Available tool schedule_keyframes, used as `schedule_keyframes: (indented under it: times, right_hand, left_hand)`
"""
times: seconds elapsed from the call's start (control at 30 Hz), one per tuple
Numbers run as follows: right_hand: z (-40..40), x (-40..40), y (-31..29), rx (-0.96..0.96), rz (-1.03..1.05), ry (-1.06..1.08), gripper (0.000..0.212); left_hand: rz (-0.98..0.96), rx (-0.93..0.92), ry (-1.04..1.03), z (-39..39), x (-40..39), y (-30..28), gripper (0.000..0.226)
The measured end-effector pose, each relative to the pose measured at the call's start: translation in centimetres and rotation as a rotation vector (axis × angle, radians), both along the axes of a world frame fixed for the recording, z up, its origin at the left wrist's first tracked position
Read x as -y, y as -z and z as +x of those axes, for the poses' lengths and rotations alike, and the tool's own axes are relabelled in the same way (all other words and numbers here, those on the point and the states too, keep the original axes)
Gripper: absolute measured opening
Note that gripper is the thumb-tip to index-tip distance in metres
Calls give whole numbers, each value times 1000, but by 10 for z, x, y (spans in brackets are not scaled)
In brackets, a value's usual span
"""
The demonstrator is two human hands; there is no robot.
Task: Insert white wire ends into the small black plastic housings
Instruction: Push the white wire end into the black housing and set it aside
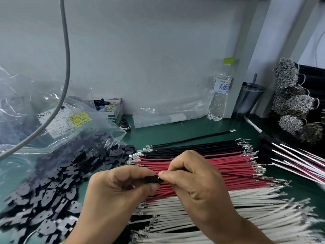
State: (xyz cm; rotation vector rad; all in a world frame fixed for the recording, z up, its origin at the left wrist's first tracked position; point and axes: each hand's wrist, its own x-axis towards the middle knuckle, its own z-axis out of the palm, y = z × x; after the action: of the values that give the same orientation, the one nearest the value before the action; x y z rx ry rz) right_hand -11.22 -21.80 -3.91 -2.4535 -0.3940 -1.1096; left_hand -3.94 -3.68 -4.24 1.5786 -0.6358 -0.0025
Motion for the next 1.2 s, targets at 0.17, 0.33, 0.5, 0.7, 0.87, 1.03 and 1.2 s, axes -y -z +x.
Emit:
schedule_keyframes:
  times: [0.17, 0.33, 0.5, 0.7, 0.87, 1.03, 1.2]
  right_hand:
    - [-2, 14, -1, -41, 13, 50, 15]
    - [1, 8, 2, -17, -89, 66, 15]
    - [4, 4, 6, -18, -104, 40, 14]
    - [6, 10, 1, -26, -170, 92, 11]
    - [-2, 12, -10, -43, -172, 141, 11]
    - [-5, 2, 2, -370, -238, 42, 7]
    - [-3, 3, 4, -386, -132, 54, 8]
  left_hand:
    - [4, -26, 7, 3, -3, -5, 25]
    - [8, -39, 28, 1, -5, -6, 25]
    - [2, -49, 26, 0, -5, -6, 24]
    - [84, -8, -15, 4, -4, -1, 21]
    - [34, 63, -136, 11, -9, -1, 31]
    - [-36, 0, -162, 13, -5, 4, 31]
    - [-55, -73, -166, 12, -4, 5, 24]
